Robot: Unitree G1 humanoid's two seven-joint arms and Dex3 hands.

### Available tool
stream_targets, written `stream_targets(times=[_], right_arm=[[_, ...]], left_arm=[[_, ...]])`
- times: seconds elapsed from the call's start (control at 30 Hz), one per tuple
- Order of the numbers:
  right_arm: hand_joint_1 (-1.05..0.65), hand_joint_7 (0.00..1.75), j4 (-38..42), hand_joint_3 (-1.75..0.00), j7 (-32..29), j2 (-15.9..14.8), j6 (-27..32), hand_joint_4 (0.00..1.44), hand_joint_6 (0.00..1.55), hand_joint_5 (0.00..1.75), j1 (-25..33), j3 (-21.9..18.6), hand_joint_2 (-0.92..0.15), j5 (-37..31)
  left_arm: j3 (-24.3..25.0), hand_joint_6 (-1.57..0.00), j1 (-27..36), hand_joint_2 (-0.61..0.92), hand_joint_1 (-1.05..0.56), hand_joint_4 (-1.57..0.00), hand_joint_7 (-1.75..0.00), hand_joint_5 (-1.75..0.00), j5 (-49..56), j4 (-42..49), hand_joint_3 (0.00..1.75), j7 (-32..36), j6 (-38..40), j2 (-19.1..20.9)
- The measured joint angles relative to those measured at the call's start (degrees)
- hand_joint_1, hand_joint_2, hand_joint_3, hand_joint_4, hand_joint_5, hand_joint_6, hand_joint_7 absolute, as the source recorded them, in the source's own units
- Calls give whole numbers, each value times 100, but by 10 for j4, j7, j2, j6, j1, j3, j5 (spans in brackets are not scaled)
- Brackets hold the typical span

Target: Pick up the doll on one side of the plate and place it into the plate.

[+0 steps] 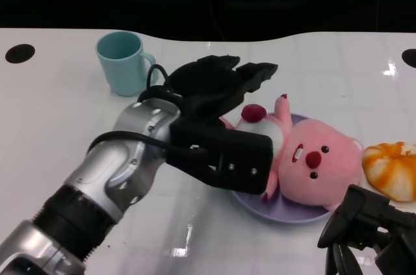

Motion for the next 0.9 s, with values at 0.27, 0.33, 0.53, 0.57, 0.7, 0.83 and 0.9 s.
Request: stream_targets(times=[0.27,0.33,0.53,0.57,0.7,0.83,0.9], right_arm=[[-16,155,0,-145,0,-1,1,69,59,175,0,-1,-42,1],[-16,155,0,-146,1,-1,1,69,59,175,-1,-1,-42,1],[-16,155,2,-147,2,-1,1,69,59,175,-4,-2,-41,1],[-17,155,2,-147,2,-1,1,69,58,175,-3,-3,-41,1],[-17,155,2,-147,2,-1,1,69,58,175,-5,-4,-41,1],[-17,155,2,-147,3,-1,2,69,58,175,-4,-6,-41,3],[-17,156,2,-147,3,-1,3,69,58,175,-4,-7,-41,4]], left_arm=[[43,-15,50,92,-92,-11,-6,-14,-38,-61,33,-11,-41,46],[56,-17,63,92,-91,-13,-7,-16,-49,-74,31,-11,-54,57],[95,-31,110,92,-85,-22,-11,-26,-77,-92,25,-4,-104,78],[102,-33,120,92,-85,-22,-12,-27,-87,-92,24,2,-114,80],[118,-36,132,92,-83,-25,-12,-30,-92,-93,24,4,-131,81],[160,-48,187,92,-74,-32,-13,-53,-176,-104,28,8,-189,82],[174,-52,215,92,-71,-34,-13,-63,-209,-103,27,8,-210,82]])
